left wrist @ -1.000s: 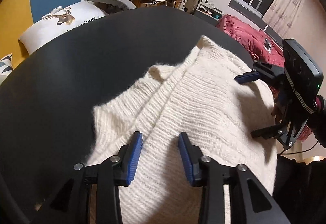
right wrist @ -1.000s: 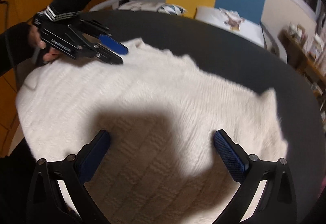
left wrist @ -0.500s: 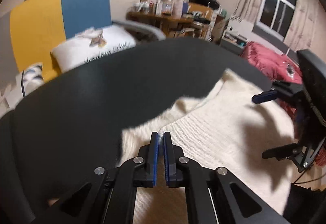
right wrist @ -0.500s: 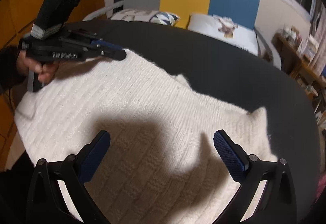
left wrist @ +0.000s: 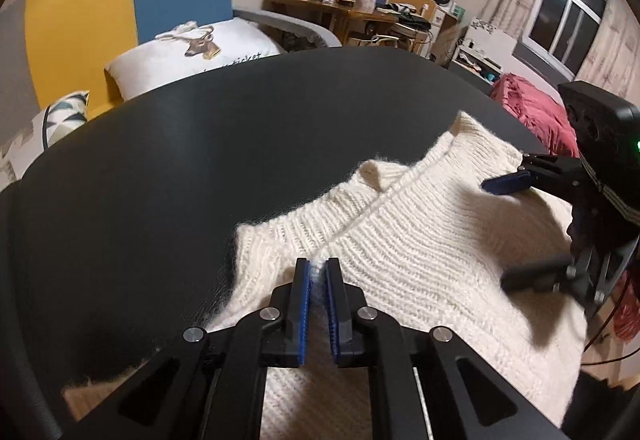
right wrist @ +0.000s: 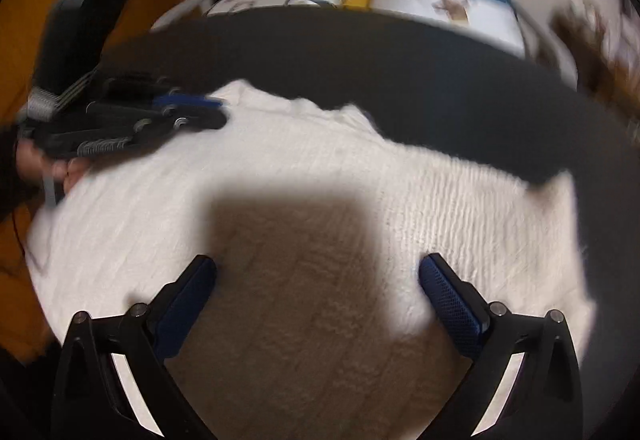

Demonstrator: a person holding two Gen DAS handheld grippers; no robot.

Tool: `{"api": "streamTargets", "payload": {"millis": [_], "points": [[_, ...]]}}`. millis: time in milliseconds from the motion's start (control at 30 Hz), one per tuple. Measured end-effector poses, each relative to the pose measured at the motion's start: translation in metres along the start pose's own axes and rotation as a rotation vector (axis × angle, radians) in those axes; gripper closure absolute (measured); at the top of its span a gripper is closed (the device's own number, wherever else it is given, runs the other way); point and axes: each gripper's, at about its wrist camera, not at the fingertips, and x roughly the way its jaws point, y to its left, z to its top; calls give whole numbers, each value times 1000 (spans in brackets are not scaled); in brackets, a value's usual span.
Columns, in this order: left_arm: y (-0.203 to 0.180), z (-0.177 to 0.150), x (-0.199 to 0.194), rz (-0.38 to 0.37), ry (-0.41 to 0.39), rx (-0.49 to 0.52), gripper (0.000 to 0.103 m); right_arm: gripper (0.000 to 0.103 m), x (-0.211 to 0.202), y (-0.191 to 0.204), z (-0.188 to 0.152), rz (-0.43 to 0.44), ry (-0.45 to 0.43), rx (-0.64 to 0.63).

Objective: Fold clothes

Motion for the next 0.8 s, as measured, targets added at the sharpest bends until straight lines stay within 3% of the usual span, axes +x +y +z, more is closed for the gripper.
{"api": "streamTargets", "payload": {"millis": [133, 233, 300, 367, 433, 600, 800], "points": [[-5, 7, -29, 1, -42, 5, 85, 0, -33, -1, -6, 6, -112, 20], [-27, 29, -48, -72, -107, 66, 82, 0, -56, 5, -28, 46, -135, -20], [-53, 47, -42, -110, -104, 154, 78, 0, -60, 7, -43, 6, -100, -44], [-75, 61, -17, -151, -57, 212, 77, 0, -55, 4, -58, -87, -44, -44], [-96, 75, 10, -189, -4, 263, 77, 0, -49, -1, -70, -118, -2, -29], [-116, 98, 61, -305, 86, 261, 76, 0, -43, -5, -83, -109, -47, -18], [-125, 105, 94, -371, 221, 306, 74, 0, -46, -8, -86, -79, -76, -20]]}}
